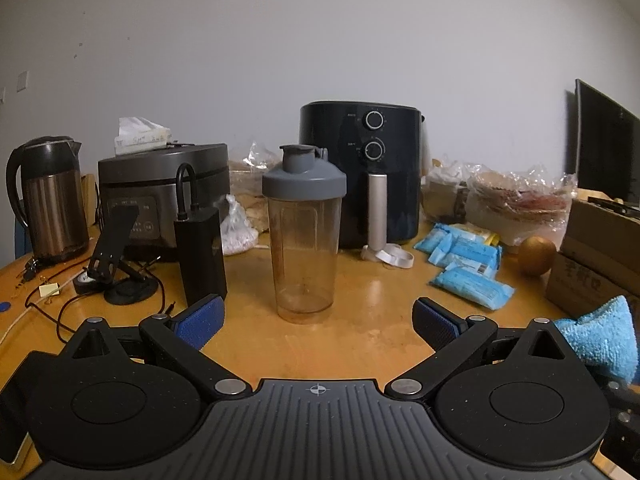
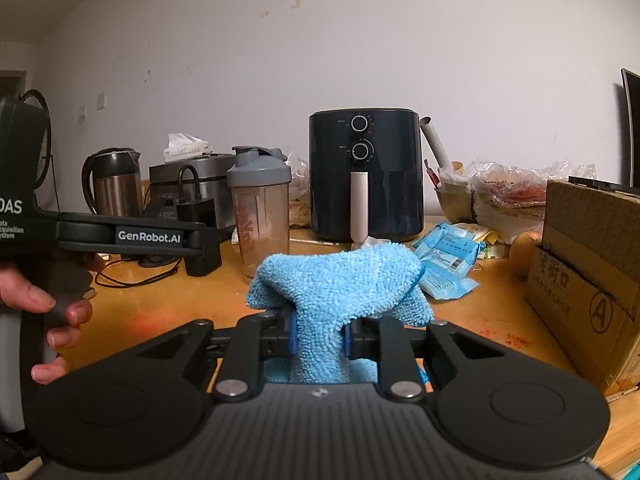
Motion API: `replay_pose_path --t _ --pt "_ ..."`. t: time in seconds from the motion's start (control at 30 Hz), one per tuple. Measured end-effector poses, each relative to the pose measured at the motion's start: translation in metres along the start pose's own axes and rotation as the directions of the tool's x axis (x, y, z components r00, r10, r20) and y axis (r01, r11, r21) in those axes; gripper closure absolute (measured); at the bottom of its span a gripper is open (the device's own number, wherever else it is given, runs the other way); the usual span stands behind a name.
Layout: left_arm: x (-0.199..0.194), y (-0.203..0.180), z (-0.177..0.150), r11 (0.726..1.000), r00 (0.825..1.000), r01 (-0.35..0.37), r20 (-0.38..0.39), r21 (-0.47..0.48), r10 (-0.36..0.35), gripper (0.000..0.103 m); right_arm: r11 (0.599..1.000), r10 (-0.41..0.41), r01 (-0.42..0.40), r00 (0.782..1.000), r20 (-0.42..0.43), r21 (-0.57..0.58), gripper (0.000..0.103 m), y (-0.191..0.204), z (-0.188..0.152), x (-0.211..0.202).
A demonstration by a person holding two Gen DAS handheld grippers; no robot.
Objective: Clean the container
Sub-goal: 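Open the left tool and pull it back from the bottle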
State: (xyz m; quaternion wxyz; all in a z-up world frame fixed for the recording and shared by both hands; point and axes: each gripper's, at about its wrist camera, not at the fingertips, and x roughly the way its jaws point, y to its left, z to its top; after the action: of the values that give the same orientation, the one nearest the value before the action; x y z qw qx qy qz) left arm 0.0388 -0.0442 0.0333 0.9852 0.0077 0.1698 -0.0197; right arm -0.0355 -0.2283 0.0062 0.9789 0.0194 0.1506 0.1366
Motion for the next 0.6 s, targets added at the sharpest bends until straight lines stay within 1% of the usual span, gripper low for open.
replay_pose_path --t 0.2,0.33,0.5,0.6 --pt "0.002 0.000 0.001 1.000 0.999 0.005 -0.038 -0.008 -0.005 0.000 1.000 0.012 -0.011 0.998 -0.059 0.017 0.088 -0.004 0.012 0.005" --pt "0.007 0.000 0.000 1.000 0.996 0.009 -0.090 -0.017 -0.011 0.000 1.000 0.012 -0.009 0.994 -0.112 0.022 0.088 -0.008 0.021 0.011" --pt "0.016 0.000 -0.003 1.000 0.986 0.013 -0.164 -0.028 -0.017 0.000 1.000 0.015 -0.013 0.984 -0.178 0.013 0.088 -0.013 0.026 0.021" --pt "0.021 -0.001 -0.006 0.999 0.977 0.012 -0.212 -0.031 -0.018 0.000 1.000 0.022 -0.019 0.977 -0.213 0.017 0.088 -0.016 0.026 0.027"
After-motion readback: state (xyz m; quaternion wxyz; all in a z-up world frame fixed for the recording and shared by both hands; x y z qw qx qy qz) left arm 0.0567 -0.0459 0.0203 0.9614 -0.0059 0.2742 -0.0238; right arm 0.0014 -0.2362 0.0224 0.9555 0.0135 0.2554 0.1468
